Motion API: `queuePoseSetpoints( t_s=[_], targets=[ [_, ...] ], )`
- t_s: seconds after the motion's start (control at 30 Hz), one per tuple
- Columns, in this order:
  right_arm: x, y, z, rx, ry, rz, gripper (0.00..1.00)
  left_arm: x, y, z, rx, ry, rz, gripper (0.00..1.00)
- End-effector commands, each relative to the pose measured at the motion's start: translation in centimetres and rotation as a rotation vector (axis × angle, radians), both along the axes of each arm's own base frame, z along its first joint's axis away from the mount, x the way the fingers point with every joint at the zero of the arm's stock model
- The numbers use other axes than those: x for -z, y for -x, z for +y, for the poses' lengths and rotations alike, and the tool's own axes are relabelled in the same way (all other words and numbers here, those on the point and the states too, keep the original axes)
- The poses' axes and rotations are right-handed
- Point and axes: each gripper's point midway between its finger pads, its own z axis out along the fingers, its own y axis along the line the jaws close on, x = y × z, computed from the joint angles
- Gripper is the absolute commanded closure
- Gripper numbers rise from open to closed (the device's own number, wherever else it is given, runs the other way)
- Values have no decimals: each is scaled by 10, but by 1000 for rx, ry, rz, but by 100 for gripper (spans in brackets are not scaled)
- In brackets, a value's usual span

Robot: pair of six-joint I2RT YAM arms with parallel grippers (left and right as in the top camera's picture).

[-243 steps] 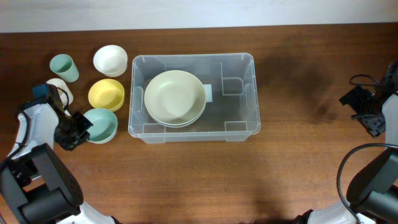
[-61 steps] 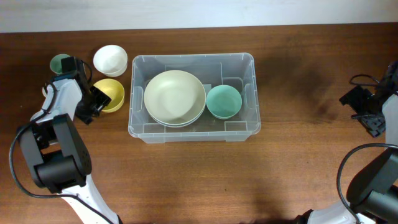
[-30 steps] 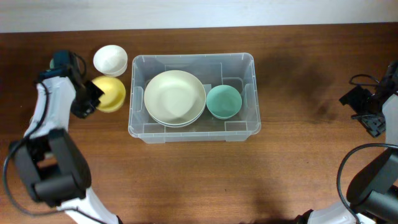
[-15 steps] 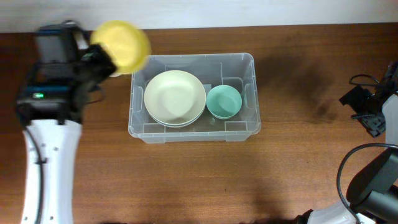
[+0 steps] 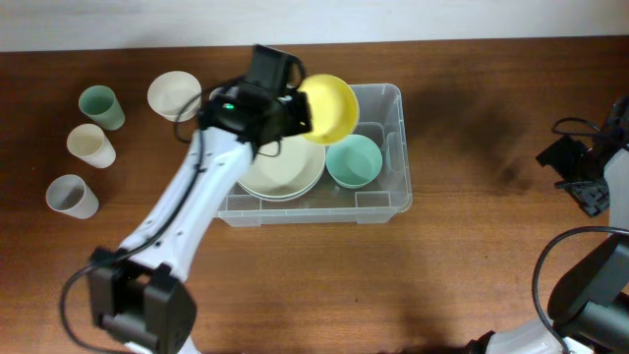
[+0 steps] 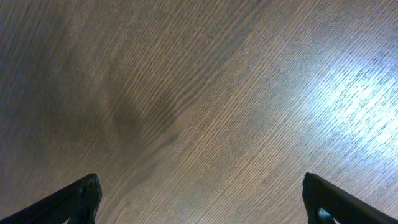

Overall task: Pack container
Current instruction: 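Lift the yellow bowl with the left gripper and carry it over the bin, then set the yellow bowl into the pale green bowl and release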

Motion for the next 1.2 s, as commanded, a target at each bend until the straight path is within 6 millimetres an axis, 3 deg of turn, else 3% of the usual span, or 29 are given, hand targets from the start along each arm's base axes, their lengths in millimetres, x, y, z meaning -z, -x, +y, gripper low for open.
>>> queuePoseSetpoints(
  t_s=[0.0,0.2,0.37,0.5,1.0,1.13,1.17],
  targets=[
    [-2,0,0,3,6,-3,1,17,5,-30,78,-14,11,99],
    [-2,0,0,3,6,-4,1,48,7,-50,116,-41,50,99],
    [-2,0,0,3,6,-4,1,81,8,-53,122,-68,113,99],
    [-2,0,0,3,6,-3,1,95,8,-53,124,-79,140,95],
    [-2,0,0,3,6,-3,1,97,10,-59,136,-76,140,92],
    [-2,0,0,3,6,-3,1,97,11,-61,141,-77,140,86],
    [-2,0,0,3,6,-3,1,97,11,-61,142,-77,140,80]
  ],
)
